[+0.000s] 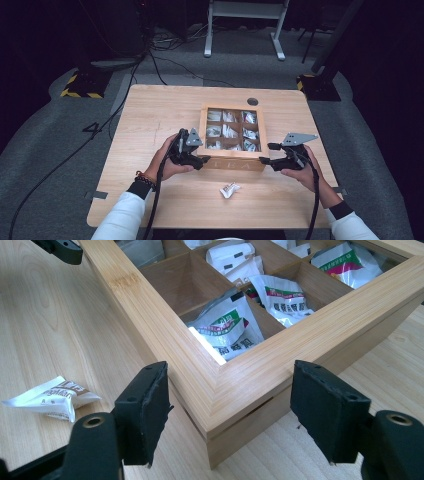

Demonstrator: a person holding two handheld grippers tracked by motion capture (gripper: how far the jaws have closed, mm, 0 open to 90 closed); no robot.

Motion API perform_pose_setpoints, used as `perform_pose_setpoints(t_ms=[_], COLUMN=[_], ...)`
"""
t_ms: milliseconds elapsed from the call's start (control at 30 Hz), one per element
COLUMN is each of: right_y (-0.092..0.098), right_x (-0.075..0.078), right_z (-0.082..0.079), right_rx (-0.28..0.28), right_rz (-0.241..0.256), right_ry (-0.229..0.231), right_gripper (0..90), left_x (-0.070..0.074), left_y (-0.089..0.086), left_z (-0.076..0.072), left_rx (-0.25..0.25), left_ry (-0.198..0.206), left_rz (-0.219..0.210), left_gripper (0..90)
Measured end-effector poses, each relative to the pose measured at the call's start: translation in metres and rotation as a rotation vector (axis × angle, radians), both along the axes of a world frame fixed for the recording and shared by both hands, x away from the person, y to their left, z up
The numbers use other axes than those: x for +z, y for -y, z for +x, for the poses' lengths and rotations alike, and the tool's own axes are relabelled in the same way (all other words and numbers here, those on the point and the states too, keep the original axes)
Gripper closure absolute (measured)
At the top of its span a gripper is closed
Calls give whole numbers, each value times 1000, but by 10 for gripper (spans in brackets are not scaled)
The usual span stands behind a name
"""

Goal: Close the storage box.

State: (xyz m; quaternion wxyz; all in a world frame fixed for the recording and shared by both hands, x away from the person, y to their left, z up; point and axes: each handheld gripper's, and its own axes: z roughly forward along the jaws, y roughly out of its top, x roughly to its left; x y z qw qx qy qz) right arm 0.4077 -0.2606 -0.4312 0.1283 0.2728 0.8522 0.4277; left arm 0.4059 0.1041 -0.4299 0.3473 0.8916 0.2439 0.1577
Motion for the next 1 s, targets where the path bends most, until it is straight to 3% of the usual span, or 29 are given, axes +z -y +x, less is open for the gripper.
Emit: perform_pose_setpoints(t_ms=[133, 333, 667, 1000], right_y=[0, 0, -1, -2], right_x=[-2, -3, 6, 14], right_z=[-1, -2, -7, -15], right_rx=[0, -4, 8, 24], right_rz=[-12, -18, -28, -81], right_ry=[2, 5, 39, 83], right_gripper=[313, 315, 313, 291], left_x=[-3, -4, 7, 13], left_y=[3, 4, 4, -4], left_z=[-2, -2, -9, -18], left_rx=[15, 30, 36, 43], left_ry=[21, 25, 67, 109], left_rz=[17, -5, 0, 26], left_gripper=[192, 186, 183, 174])
